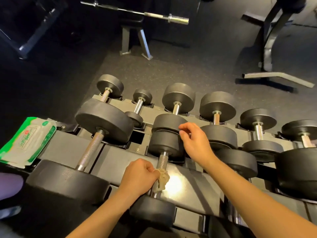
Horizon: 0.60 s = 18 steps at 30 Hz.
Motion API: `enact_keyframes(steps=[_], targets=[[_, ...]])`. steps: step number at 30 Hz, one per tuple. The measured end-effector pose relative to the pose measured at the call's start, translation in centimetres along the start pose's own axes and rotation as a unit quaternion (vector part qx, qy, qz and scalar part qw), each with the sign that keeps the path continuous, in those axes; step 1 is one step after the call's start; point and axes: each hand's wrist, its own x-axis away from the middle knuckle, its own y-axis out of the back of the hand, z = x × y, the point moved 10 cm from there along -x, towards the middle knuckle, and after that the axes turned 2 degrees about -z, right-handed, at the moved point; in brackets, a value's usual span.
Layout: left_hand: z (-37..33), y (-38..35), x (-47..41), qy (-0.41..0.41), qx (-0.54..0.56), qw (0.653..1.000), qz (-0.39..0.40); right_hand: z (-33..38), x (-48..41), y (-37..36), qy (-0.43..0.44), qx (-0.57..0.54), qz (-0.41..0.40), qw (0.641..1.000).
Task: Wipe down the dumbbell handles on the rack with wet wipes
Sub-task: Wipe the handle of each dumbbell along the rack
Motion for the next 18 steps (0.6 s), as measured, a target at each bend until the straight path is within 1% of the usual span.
enact_keyframes(steps=[2,4,6,8,11,12,15,16,18], targets=[[0.2,0.1,-0.3,0.008,0.038,0.999,-0.011,-0.7,-1.2,-2.7,-0.035,-0.054,0.074,0.995],[-0.1,0.3,-0.4,0.013,0.079,0.996,-0.029,-1.5,-1.1,-4.9,-0.055,-0.096,0.109,0.988],[-0.8,0.6,-0.7,0.004,0.116,0.991,-0.062,-1.9,-0.8,-5.7,-0.045,-0.117,0.107,0.986],[-1.9,0.9,-1.2,-0.011,0.13,0.986,-0.106,-2.1,-0.7,-5.7,-0.037,-0.13,0.101,0.986],[-3.0,1.2,-1.8,-0.03,0.096,0.982,-0.158,-2.3,-0.8,-5.7,-0.031,-0.14,0.098,0.985],[-3.4,1.0,-2.0,-0.037,0.063,0.985,-0.157,-2.3,-0.8,-5.7,-0.03,-0.145,0.098,0.984],[-3.8,-0.9,-2.9,-0.045,-0.04,0.993,-0.101,-2.5,-0.7,-5.9,-0.027,-0.155,0.091,0.983],[-3.6,-1.3,-3.0,-0.035,-0.043,0.994,-0.092,-2.5,-0.6,-5.8,-0.026,-0.155,0.088,0.984],[-3.1,-1.3,-3.1,-0.011,0.025,0.995,-0.093,-2.4,-0.6,-5.8,-0.021,-0.154,0.084,0.984]])
